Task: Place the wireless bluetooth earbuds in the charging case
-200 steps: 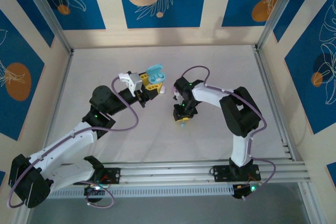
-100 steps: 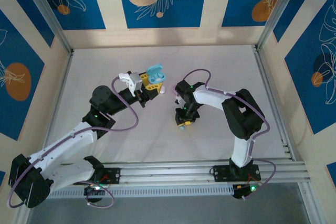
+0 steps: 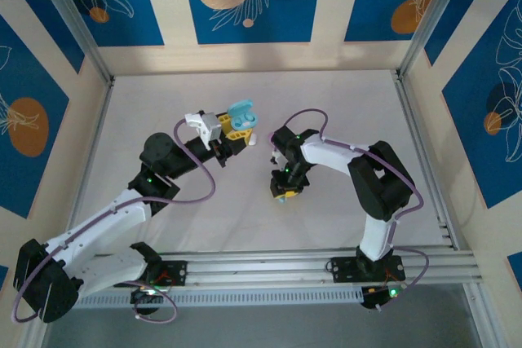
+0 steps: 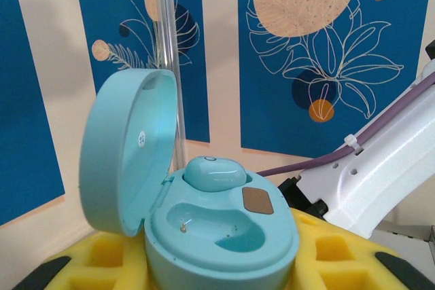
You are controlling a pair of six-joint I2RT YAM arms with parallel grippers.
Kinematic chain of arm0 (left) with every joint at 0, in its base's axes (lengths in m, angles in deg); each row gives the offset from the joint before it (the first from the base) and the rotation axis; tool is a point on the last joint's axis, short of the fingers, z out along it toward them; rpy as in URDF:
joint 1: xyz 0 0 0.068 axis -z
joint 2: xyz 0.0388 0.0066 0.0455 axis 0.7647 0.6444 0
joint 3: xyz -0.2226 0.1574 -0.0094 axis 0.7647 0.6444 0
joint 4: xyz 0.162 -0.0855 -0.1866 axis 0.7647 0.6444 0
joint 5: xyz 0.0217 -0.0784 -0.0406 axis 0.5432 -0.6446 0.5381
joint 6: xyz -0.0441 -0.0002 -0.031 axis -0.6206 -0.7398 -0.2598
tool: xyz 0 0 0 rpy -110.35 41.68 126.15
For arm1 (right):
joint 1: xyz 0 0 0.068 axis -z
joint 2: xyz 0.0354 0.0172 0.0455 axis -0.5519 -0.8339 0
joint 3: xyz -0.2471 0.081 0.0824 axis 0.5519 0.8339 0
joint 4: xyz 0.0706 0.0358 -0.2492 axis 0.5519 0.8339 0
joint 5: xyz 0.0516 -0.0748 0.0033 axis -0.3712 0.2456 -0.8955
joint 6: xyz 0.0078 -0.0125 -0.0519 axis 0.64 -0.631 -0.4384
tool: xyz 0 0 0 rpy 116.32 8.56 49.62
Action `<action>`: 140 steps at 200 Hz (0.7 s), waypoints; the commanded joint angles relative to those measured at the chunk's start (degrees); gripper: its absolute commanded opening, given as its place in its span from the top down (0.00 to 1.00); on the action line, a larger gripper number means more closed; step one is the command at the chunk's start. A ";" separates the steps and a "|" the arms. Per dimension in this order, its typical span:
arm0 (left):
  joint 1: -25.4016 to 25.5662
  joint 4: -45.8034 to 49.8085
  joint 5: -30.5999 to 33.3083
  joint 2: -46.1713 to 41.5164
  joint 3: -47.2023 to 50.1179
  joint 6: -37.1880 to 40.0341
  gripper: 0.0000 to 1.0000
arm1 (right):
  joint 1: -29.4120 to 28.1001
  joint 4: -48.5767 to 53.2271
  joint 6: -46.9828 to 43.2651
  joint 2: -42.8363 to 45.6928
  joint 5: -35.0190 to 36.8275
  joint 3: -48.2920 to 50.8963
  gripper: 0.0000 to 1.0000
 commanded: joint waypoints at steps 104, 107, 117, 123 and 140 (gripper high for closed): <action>0.41 -1.23 0.36 -0.42 -0.35 -0.86 0.65 | -3.63 4.44 -10.75 -3.32 8.83 -5.95 0.62; 0.44 -1.19 0.38 -0.46 -0.39 -0.83 0.65 | -3.79 4.48 -11.01 -3.43 8.84 -5.84 0.62; 0.46 -1.16 0.43 -0.46 -0.31 -0.77 0.65 | -4.15 4.22 -11.82 -3.71 8.16 -5.66 0.63; 0.47 -1.19 0.41 -0.47 -0.39 -0.77 0.65 | -4.39 4.11 -12.14 -3.90 7.91 -5.50 0.63; 0.43 -1.21 0.41 -0.47 -0.34 -0.77 0.65 | -5.18 3.87 -12.94 -4.42 8.30 -5.41 0.64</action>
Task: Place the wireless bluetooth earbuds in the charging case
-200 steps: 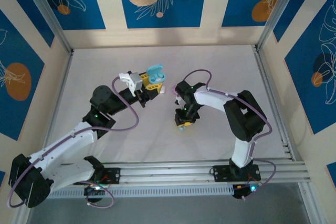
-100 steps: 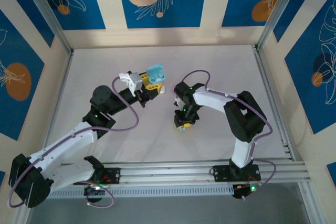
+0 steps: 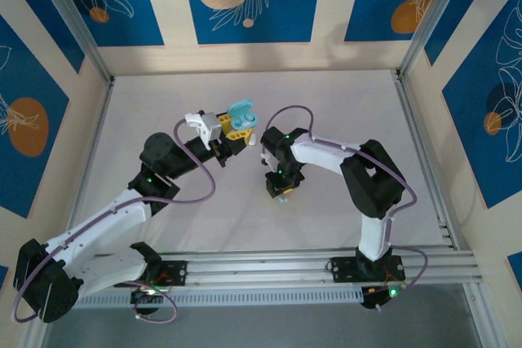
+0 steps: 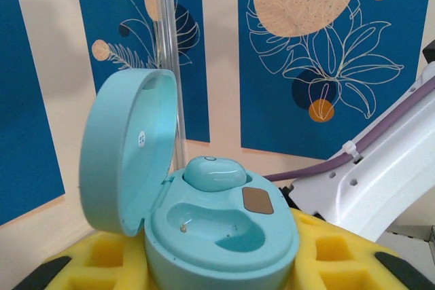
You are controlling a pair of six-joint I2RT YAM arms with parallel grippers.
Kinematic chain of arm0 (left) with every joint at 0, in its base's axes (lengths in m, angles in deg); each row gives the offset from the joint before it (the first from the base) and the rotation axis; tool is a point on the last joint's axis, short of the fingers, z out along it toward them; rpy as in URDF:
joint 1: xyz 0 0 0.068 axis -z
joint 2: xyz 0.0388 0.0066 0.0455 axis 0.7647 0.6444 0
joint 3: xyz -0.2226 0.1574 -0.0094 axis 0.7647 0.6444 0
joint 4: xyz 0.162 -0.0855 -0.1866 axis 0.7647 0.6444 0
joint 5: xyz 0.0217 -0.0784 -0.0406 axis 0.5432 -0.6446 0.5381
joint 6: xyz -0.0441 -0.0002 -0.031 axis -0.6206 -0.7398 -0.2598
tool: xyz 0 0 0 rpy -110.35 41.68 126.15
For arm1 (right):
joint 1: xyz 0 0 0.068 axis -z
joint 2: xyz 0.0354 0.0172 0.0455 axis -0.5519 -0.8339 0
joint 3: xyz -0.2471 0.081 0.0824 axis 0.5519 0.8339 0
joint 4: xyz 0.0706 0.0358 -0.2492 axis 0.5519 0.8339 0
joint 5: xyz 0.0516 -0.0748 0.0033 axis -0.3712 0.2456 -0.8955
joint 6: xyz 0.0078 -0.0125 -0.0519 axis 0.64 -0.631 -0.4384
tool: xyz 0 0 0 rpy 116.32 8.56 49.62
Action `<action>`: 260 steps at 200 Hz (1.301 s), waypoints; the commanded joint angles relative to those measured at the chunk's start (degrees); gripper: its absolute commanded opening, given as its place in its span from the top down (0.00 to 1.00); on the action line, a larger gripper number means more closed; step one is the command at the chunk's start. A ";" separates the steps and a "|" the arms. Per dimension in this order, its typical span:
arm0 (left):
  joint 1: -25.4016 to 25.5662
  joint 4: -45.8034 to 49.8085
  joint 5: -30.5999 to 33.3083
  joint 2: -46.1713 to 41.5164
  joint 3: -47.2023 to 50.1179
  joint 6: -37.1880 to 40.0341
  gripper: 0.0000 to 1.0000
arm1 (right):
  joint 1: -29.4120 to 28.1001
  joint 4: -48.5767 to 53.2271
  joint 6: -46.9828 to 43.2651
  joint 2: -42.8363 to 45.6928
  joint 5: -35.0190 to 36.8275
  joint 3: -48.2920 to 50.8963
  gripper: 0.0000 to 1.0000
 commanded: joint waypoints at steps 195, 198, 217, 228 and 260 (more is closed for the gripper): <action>0.42 -0.21 0.95 -0.58 -0.57 -0.88 0.65 | 1.70 0.68 2.54 1.19 3.39 3.24 0.78; 0.47 -0.22 1.00 -0.55 -0.57 -0.86 0.65 | 1.83 0.66 2.71 1.12 3.29 3.18 0.78; 0.46 -0.32 1.05 -0.31 -0.66 -0.95 0.65 | 1.92 0.82 3.36 0.51 2.91 3.26 0.77; 0.41 -0.38 0.87 -0.19 -0.66 -1.04 0.65 | 1.84 1.02 3.50 0.17 2.52 3.34 0.75; 0.41 -0.44 1.02 -0.36 -0.53 -1.04 0.65 | 0.68 2.14 3.30 -0.21 2.95 2.96 0.72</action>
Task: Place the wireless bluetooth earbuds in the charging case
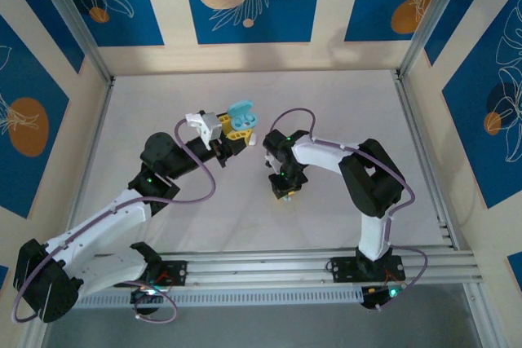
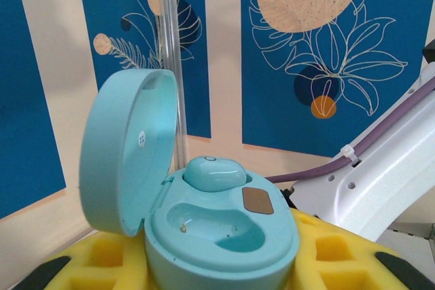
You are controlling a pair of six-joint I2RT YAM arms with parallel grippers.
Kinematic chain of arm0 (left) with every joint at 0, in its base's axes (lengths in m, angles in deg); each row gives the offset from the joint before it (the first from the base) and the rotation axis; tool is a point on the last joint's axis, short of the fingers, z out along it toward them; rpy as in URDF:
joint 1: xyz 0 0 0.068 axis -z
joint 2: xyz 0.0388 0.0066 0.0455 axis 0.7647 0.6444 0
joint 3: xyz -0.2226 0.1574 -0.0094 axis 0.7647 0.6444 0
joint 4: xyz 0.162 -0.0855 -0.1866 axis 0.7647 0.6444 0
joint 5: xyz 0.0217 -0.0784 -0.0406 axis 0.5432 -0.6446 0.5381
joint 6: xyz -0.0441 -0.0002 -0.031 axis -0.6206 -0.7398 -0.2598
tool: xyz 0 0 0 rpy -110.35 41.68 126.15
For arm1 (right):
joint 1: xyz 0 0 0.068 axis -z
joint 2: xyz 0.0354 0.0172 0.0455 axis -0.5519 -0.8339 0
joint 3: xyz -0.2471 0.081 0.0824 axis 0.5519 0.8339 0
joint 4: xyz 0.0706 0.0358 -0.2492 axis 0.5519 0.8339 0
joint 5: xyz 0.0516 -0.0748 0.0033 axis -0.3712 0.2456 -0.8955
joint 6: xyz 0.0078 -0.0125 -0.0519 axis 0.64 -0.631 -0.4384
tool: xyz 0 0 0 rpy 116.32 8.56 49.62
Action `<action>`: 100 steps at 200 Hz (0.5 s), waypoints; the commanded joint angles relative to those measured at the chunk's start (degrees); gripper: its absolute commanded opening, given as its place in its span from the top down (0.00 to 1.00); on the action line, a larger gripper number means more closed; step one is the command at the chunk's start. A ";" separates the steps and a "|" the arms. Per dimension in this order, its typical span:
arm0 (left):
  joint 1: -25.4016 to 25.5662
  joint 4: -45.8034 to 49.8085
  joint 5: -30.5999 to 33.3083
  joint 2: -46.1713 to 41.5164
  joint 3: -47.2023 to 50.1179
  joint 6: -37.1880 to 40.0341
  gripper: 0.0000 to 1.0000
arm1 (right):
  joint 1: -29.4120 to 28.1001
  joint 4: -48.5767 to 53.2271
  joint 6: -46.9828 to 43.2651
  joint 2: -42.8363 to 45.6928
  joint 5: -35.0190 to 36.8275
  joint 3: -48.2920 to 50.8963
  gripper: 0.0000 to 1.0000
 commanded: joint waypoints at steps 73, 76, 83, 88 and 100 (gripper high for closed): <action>0.40 -1.30 0.33 -0.03 -0.92 -0.91 0.65 | -4.89 5.72 -1.29 -1.42 6.68 0.15 0.71; 0.42 -1.30 0.34 -0.03 -1.00 -0.89 0.65 | -4.96 5.68 -1.39 -1.46 6.69 0.30 0.71; 0.44 -1.29 0.29 0.06 -0.99 -0.97 0.65 | -5.03 5.59 -1.53 -1.46 6.87 0.33 0.71; 0.42 -1.30 0.24 0.06 -1.01 -0.98 0.65 | -4.99 5.76 -1.58 -1.38 7.10 0.36 0.71; 0.43 -1.30 0.23 -0.09 -1.03 -1.02 0.65 | -4.87 5.88 -1.43 -0.91 7.55 0.39 0.71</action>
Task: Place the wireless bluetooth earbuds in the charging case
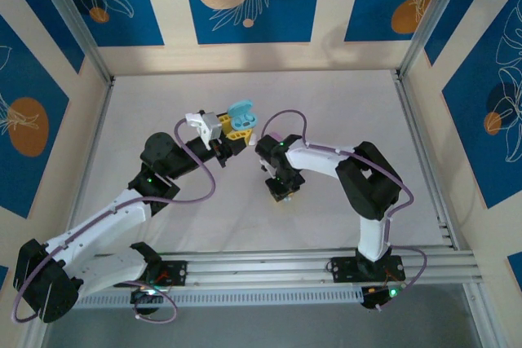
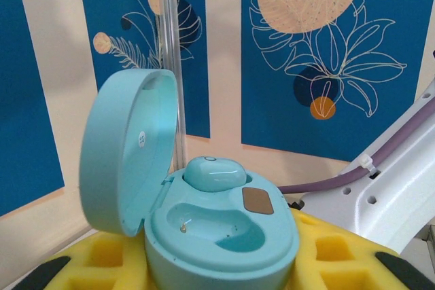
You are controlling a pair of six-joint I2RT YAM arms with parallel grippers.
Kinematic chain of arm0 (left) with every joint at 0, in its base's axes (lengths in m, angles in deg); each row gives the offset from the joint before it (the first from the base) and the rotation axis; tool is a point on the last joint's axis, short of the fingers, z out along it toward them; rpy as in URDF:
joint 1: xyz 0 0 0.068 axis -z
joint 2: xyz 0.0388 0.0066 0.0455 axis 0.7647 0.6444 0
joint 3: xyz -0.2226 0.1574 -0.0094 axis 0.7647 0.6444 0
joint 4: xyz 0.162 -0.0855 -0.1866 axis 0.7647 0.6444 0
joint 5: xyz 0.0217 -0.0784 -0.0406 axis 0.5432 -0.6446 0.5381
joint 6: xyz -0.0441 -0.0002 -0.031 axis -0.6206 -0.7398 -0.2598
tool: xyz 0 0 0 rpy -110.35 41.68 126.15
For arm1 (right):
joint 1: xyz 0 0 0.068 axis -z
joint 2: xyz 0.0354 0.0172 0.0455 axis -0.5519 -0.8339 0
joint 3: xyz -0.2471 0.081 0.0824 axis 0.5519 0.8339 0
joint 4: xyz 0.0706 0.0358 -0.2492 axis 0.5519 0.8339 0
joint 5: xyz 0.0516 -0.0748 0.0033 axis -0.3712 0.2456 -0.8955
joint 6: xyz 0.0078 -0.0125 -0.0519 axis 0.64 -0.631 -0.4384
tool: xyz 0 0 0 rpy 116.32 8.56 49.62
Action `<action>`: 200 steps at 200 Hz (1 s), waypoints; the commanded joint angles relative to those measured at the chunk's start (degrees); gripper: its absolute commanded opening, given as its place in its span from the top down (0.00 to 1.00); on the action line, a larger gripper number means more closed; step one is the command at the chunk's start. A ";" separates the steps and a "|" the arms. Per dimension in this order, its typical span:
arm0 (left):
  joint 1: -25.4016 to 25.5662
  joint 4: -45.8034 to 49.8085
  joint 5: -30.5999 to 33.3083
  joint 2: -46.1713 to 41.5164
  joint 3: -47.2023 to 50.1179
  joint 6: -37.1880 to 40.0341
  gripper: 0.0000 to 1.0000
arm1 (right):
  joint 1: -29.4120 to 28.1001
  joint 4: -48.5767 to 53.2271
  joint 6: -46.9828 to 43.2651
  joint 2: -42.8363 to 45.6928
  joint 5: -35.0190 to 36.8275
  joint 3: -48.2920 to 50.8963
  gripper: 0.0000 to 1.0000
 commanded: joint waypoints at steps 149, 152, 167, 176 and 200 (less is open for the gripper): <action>0.41 -1.50 0.46 0.18 -0.88 -0.55 0.65 | 0.74 3.97 0.12 1.92 0.20 0.81 0.72; 0.46 -1.41 0.50 0.17 -0.84 -0.48 0.65 | 0.82 3.76 0.22 1.84 0.20 0.87 0.72; 0.43 -1.36 0.62 -0.05 -0.74 -0.38 0.65 | 1.13 3.24 1.10 1.38 -0.34 0.65 0.72; 0.42 -1.30 0.67 -0.10 -0.66 -0.38 0.65 | 1.36 3.10 1.58 1.08 -0.77 0.29 0.71; 0.43 -1.30 0.68 -0.10 -0.70 -0.31 0.65 | 1.54 3.43 2.92 -0.17 -1.16 -0.58 0.71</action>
